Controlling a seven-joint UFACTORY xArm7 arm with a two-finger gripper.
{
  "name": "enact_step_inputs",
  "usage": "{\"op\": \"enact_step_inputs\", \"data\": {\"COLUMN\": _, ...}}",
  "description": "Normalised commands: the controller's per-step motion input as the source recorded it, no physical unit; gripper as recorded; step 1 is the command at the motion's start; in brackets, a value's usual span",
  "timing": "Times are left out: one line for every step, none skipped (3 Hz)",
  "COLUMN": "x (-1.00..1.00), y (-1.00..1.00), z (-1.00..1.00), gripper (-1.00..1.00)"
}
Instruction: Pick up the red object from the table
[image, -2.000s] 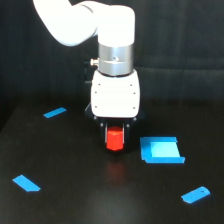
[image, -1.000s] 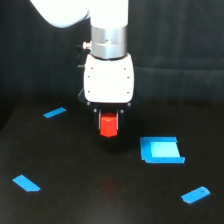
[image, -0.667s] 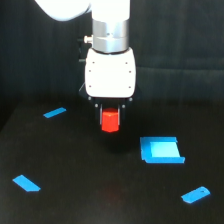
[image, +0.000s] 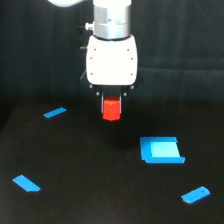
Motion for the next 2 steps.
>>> {"op": "enact_step_inputs", "data": {"x": -0.02, "y": 0.07, "z": 0.39, "gripper": -0.91}}
{"op": "enact_step_inputs", "data": {"x": 0.05, "y": 0.15, "z": 0.27, "gripper": -1.0}}
